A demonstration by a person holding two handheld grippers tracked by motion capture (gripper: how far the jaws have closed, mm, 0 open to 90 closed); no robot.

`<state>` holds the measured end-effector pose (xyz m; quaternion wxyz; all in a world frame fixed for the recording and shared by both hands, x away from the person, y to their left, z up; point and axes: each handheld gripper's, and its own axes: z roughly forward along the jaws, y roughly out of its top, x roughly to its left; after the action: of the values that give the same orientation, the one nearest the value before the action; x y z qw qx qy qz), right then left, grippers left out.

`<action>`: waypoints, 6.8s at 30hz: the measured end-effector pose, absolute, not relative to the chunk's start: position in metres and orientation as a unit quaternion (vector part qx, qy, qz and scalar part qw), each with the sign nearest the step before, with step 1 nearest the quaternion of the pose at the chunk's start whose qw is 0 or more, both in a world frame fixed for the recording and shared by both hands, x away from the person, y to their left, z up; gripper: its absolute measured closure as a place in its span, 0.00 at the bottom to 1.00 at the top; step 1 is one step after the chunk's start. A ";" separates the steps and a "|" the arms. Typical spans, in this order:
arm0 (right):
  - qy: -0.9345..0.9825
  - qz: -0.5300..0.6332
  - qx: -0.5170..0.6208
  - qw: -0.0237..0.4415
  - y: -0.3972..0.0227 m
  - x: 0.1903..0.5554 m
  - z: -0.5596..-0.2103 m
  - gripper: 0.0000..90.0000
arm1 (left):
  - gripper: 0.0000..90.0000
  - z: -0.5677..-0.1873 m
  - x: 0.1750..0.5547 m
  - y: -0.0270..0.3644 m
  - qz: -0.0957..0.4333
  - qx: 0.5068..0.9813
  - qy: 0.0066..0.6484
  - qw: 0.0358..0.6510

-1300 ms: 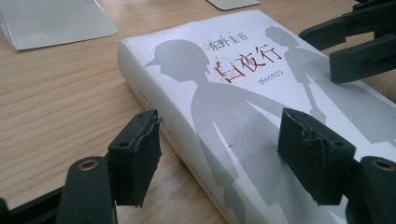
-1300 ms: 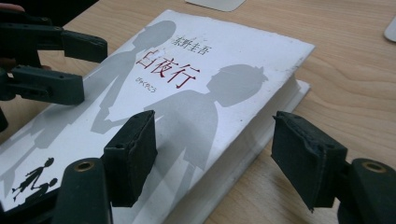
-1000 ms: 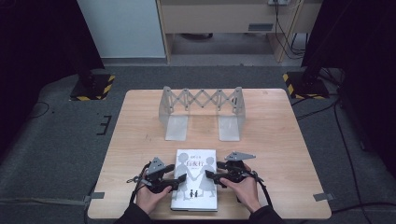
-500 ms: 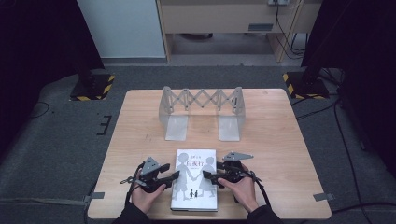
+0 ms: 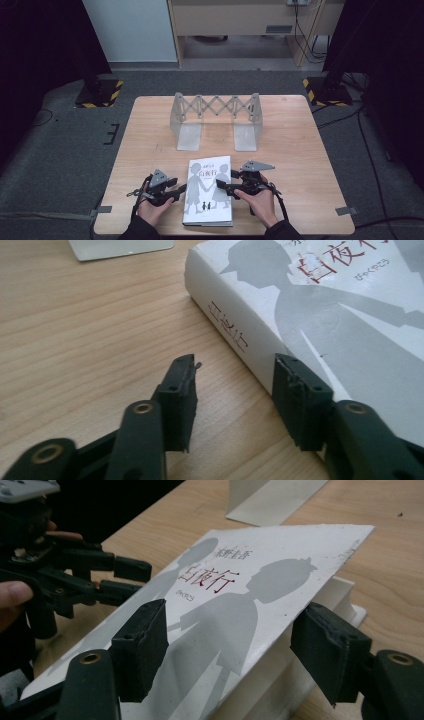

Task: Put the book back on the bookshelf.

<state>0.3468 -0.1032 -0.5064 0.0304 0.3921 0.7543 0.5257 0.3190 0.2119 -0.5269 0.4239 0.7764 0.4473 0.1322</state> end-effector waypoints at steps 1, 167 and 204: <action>0.753 0.528 0.392 0.031 -0.103 0.347 -0.506 0.35 | 0.62 -0.527 0.319 0.211 0.133 0.777 0.447 0.423; 0.683 0.617 0.387 -0.054 -0.144 0.353 -0.478 0.84 | 0.00 -0.535 0.329 0.157 -0.012 0.723 0.394 0.566; 0.722 0.577 0.381 -0.025 -0.152 0.360 -0.494 0.65 | 0.01 -0.550 0.331 0.149 -0.123 0.711 0.418 0.552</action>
<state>0.3600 -0.1517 -0.4938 -0.0251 0.3809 0.7217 0.5774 0.3315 0.1487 -0.5503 0.5523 0.7109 0.4177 -0.1233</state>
